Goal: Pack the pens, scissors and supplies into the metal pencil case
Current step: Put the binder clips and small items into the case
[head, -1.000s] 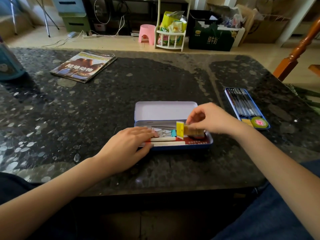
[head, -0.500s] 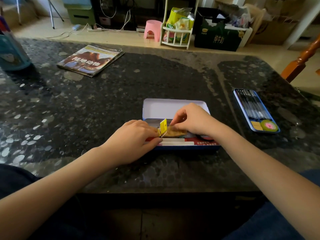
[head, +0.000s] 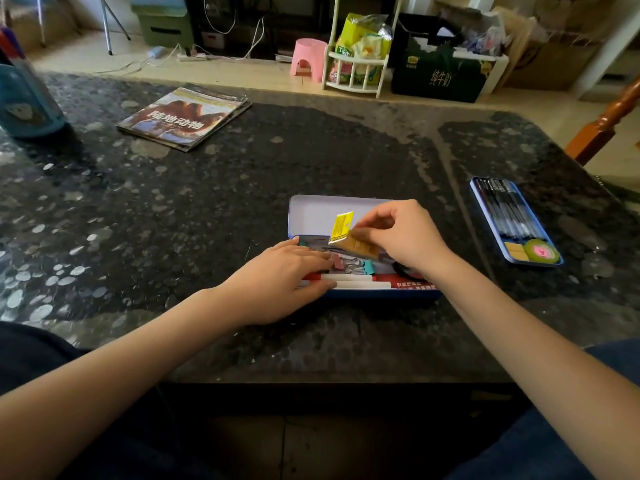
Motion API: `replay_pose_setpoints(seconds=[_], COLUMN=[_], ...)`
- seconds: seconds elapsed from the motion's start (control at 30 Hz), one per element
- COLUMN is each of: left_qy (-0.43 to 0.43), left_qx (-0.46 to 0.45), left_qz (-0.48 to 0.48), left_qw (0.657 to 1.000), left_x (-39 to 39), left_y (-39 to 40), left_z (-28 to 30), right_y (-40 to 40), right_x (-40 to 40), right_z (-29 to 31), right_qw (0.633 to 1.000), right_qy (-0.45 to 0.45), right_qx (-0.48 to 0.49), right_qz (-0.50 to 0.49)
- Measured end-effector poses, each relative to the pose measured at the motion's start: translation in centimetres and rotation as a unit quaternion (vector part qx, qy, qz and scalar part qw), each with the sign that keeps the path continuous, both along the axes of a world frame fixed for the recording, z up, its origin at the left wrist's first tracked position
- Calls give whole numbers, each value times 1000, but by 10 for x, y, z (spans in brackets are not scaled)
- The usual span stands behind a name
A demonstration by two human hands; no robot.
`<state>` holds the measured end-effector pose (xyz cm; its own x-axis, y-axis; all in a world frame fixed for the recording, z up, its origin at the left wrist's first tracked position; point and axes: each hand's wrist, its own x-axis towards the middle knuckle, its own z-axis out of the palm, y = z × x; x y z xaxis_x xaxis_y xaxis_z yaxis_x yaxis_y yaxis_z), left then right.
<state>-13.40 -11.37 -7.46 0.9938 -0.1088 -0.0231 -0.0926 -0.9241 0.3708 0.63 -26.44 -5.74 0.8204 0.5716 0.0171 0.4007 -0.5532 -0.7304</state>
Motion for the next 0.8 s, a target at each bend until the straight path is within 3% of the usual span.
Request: replay_pose_setpoints(seconds=[0.2,0.37,0.53,0.67,0.8], left_qy=[21,-40,-73,-26,-39], left_qx=[-9,29,4,72,8], left_qz=[10,21,52,25,17], left_qw=[1000,999,996,997,999], left_x=[1,-3,-2,1,7], left_y=[4,6,12,8,4], left_z=[1,-1,2,-2,-8], right_y=[22,30,19,5,-1], right_x=[-11,-11,-1,8,8], right_z=[-7,-4,1,3,6], right_qw=[996,983,996,999,999], right_qy=[-63,-139,-56,-40,-16], right_qx=[-37,-87,-35,-9,-31], right_qz=[60,88,61,18,40])
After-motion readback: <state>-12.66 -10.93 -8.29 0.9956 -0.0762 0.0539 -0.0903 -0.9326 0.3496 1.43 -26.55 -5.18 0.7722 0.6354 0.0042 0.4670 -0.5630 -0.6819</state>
